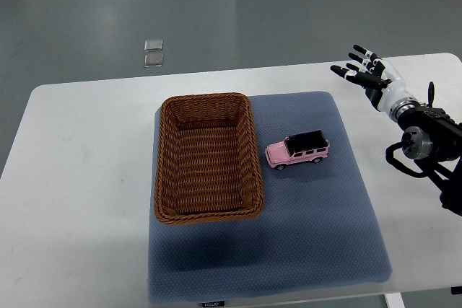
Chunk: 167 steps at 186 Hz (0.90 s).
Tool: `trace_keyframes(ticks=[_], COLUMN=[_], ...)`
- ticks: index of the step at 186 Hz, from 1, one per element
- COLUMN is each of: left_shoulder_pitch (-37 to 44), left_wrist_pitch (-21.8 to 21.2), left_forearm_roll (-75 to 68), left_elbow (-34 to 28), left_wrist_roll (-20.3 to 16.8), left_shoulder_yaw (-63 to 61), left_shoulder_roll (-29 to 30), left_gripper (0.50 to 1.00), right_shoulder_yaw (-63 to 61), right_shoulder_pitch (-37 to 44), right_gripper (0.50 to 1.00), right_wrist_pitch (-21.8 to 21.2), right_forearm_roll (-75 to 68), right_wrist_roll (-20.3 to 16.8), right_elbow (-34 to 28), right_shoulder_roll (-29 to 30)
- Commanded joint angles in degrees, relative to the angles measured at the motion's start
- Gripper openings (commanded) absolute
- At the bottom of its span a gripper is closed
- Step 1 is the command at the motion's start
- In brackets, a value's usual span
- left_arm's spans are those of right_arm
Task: Place pink car in brown basket
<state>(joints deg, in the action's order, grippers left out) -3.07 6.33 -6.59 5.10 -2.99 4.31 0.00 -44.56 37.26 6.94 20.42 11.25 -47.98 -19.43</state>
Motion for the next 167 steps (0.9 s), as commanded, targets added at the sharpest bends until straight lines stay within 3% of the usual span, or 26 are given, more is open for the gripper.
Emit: trace_keyframes(ticks=[1, 167], left_shoulder_pitch=[-0.01, -0.01], left_wrist_pitch=[0.00, 0.00], left_forearm_roll=[0.00, 0.00], left_elbow=[0.00, 0.00], left_wrist_roll=[0.00, 0.00], left_shoulder_yaw=[0.00, 0.00], left_shoulder_roll=[0.00, 0.00], left_gripper=[1.000, 1.000], right_shoulder_yaw=[0.00, -0.26], right_shoulder_pitch=[0.00, 0.26], right_gripper=[0.917, 0.917], right_wrist_pitch=[0.00, -0.18], right_forearm_roll=[0.06, -0.21], right_wrist_roll=[0.00, 0.00], right_elbow=[-0.01, -0.10], right_shoulder_roll=[0.00, -0.88])
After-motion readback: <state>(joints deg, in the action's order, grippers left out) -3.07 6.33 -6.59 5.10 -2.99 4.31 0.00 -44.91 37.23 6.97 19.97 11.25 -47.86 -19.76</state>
